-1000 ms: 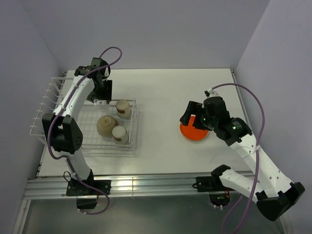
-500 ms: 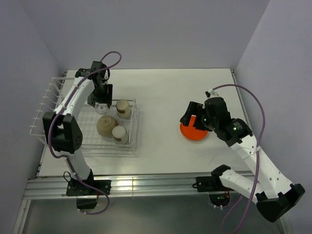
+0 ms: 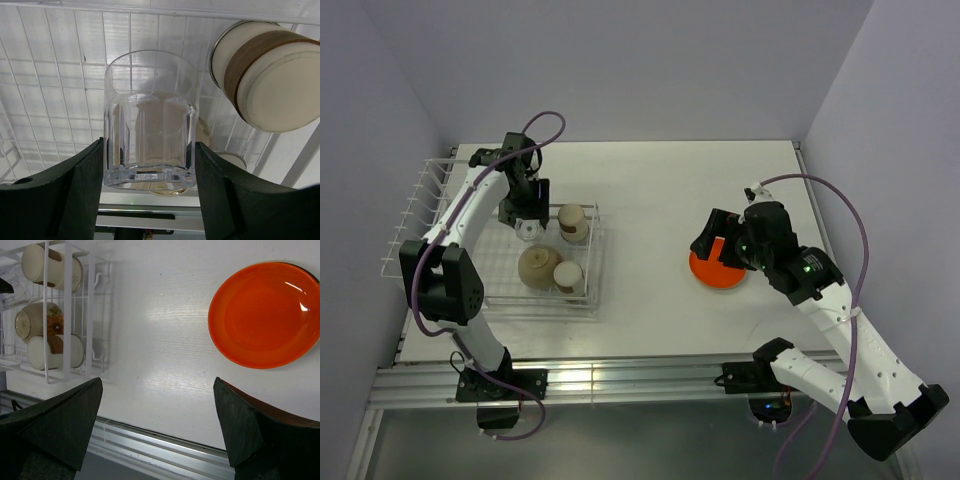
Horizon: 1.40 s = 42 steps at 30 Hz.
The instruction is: Load the mixed dishes into the dish rack
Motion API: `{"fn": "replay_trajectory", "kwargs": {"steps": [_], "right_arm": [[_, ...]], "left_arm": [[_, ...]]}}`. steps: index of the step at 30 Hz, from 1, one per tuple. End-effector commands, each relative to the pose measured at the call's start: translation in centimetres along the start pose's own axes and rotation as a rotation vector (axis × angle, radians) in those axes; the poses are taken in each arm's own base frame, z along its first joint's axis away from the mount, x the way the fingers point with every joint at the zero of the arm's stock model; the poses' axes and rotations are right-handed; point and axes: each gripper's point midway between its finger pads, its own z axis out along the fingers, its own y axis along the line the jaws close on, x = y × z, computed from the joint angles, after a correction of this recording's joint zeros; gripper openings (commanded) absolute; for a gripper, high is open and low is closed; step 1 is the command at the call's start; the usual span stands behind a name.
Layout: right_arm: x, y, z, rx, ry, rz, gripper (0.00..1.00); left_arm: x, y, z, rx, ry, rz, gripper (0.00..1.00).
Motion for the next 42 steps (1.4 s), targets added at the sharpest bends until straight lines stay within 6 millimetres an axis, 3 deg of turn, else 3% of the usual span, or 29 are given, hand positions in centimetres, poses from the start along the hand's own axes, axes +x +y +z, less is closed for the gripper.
{"fn": "replay_trajectory", "kwargs": {"steps": [1,12,15,16,18,20,23,27,28,36,42], "right_arm": [[-0.7,0.2,-0.6,-0.014,-0.030,-0.006,1.00],[0.1,-0.8,0.2,0.017,-0.016,-0.019,1.00],[0.3,-0.9,0.6,0.022,-0.008,-0.018,1.00],[0.3,-0.9,0.7,0.021,-0.007,-0.018,1.00],[0.4,-0.9,1.0,0.024,-0.004,-0.016,1.00],[0.5,-1.3,1.3,0.040,-0.002,-0.015,1.00],[0.9,-2.2,1.9,0.082,0.001,-0.013,1.00],[1.5,-5.1,3.2,0.223,-0.002,0.009,1.00],[1.6,-5.6,3.4,0.251,-0.004,0.020,1.00],[4.0,-9.9,4.9,0.379,0.031,0.165,1.00],[6.6,-12.8,6.4,0.414,0.073,0.289,0.93]], "left_arm": [[-0.5,-0.2,-0.7,0.025,-0.028,-0.016,0.00],[0.5,-0.5,2.5,0.016,0.053,-0.016,0.01],[0.2,-0.1,2.6,-0.001,0.039,-0.026,0.21],[0.1,-0.1,2.6,-0.004,0.034,-0.027,0.35],[-0.3,0.0,2.4,-0.010,0.017,-0.029,0.45],[-0.8,0.2,1.9,-0.019,-0.007,-0.036,0.67],[-1.5,0.7,1.2,-0.044,-0.042,-0.046,0.76],[-2.1,1.0,-0.2,-0.054,-0.100,-0.070,0.86],[-2.3,1.1,-0.5,-0.061,-0.112,-0.073,0.95],[-2.8,0.9,-2.8,-0.032,-0.199,-0.108,0.99],[-2.1,-1.5,-7.4,0.111,-0.335,-0.100,0.99]]}}
